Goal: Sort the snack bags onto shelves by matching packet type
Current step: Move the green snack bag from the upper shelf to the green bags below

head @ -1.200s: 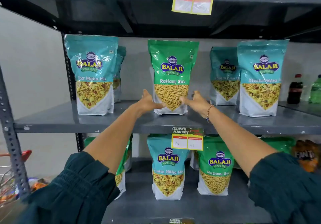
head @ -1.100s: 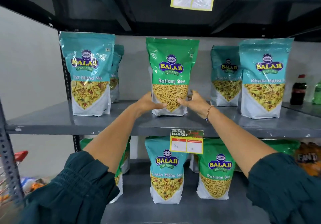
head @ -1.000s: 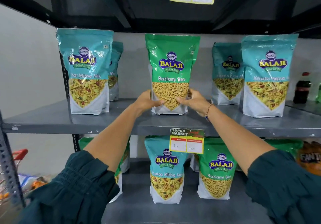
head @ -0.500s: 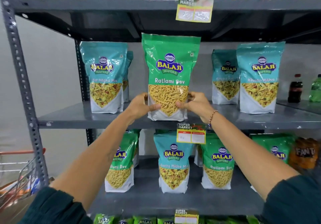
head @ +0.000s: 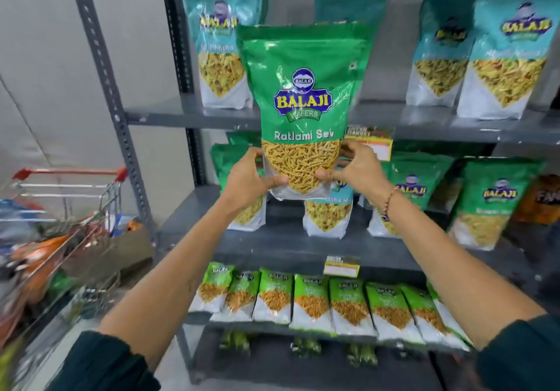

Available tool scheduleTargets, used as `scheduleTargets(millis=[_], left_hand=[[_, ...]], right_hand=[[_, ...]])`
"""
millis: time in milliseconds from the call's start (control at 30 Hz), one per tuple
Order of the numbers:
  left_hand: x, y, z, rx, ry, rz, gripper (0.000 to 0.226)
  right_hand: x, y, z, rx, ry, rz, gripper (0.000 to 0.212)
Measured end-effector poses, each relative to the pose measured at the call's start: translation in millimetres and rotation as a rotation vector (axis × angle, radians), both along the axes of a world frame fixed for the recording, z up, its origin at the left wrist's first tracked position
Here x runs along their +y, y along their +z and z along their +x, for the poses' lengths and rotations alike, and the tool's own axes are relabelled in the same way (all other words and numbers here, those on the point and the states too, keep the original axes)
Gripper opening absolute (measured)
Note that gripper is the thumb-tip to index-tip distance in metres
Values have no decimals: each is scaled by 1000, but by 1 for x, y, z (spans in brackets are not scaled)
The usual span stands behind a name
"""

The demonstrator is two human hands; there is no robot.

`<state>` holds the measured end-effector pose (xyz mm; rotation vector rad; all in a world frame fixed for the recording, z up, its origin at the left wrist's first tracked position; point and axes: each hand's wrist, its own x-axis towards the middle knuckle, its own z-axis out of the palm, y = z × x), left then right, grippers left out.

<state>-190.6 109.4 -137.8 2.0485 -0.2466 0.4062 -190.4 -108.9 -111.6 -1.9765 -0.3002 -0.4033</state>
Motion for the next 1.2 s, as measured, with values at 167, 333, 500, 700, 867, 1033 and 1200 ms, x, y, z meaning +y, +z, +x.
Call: scheduleTargets(millis=[167, 333, 500, 700, 867, 1033, 1200], left_hand=[[14, -63, 11, 122, 52, 45, 75], [22, -123, 39, 233, 81, 98, 81], [18, -156, 76, 301, 118, 157, 77], [10, -177, 116, 379, 158, 104, 74], [13, -185, 136, 401, 166, 89, 66], [15, -190, 147, 394, 159, 82, 68], [15, -205, 137, 479, 224, 123, 61]], right_hand=[[20, -77, 20, 160, -4, 63, 75], [37, -152, 55, 325, -29, 69, 74], [48, -187, 84, 388, -66, 82, 75], [47, -209, 130, 436, -68, 63, 76], [47, -216, 155, 444, -42, 26, 77], [45, -218, 160, 417, -6, 2, 73], [33, -221, 152, 409, 2, -81, 72]])
